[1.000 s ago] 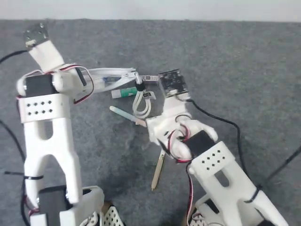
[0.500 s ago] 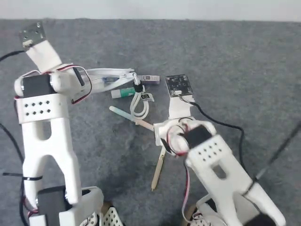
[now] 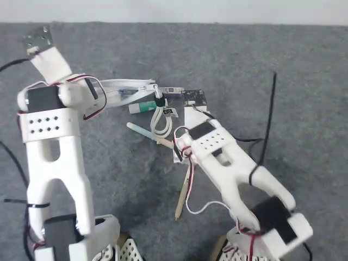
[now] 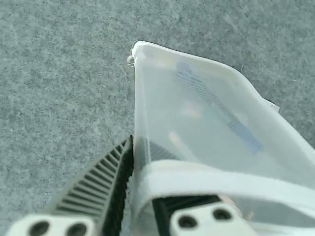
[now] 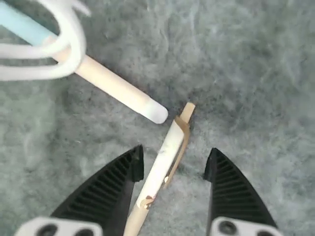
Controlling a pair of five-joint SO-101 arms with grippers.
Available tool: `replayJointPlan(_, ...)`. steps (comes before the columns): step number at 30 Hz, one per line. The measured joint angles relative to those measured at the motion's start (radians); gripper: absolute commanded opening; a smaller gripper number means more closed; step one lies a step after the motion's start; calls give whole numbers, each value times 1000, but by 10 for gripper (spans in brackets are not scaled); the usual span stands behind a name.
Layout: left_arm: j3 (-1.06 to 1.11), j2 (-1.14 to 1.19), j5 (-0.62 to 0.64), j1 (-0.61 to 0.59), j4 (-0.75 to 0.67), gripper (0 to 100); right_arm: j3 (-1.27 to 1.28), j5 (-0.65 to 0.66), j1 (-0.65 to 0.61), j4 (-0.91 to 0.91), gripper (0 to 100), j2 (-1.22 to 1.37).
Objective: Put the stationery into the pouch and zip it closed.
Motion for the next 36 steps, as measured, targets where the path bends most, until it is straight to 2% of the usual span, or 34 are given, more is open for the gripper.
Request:
replayJointPlan(5,0,0,0,0,0,12,-44,0,2,0,100,81)
replayJointPlan(22,0,0,0,0,0,12,-169,0,61,14,92,272)
replayJointPlan(27,0,0,0,0,0,12,-173,0,68,32,9,272)
replayJointPlan(36,0,0,0,0,0,12,-172,2,72,37,6,273)
